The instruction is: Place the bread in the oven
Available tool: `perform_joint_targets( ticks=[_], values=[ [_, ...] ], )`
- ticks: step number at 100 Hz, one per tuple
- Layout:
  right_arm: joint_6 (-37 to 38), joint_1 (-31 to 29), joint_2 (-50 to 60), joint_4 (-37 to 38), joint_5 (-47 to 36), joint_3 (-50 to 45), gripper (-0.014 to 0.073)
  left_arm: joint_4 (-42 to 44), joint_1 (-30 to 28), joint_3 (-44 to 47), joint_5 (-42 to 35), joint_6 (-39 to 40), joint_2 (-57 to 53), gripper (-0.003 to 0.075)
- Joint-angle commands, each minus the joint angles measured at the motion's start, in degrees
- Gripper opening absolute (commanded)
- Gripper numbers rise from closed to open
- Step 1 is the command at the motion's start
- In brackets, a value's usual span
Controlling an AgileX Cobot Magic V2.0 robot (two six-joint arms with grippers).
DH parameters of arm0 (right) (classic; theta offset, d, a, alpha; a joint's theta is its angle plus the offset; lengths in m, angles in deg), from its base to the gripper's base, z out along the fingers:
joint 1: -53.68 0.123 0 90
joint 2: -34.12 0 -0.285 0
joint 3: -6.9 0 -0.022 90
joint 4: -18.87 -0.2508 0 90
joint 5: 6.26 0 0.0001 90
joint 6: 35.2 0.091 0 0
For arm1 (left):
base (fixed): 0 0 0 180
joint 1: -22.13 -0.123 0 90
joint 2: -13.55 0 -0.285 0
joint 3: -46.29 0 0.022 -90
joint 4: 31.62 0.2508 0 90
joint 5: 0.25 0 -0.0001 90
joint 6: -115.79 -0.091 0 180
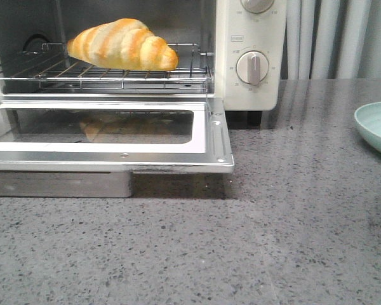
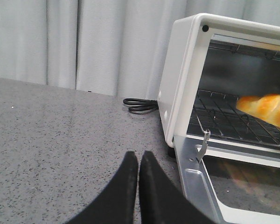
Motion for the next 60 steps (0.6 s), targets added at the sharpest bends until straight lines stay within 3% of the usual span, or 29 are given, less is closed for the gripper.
perform_joint_targets(
  ticks=[1,18,60],
  values=[
    [2.0,-0.3,3.0,2.5,-1.0,-3.1,-0.0076,-0.5,-0.1,-1.3,-4.6,0.1,-1.5,-0.0021],
    [5.6,-4.1,10.1,-1.0,-14.2,-16.1,-0.0076,-0.5,-0.1,-1.3,-4.6,0.1,-1.5,-0.0021],
    [5.6,-28.3,21.8,-13.8,-43.2,-41.9,-0.0076,-0.5,-0.1,-1.3,-4.6,0.1,-1.5,-0.0021]
  ],
)
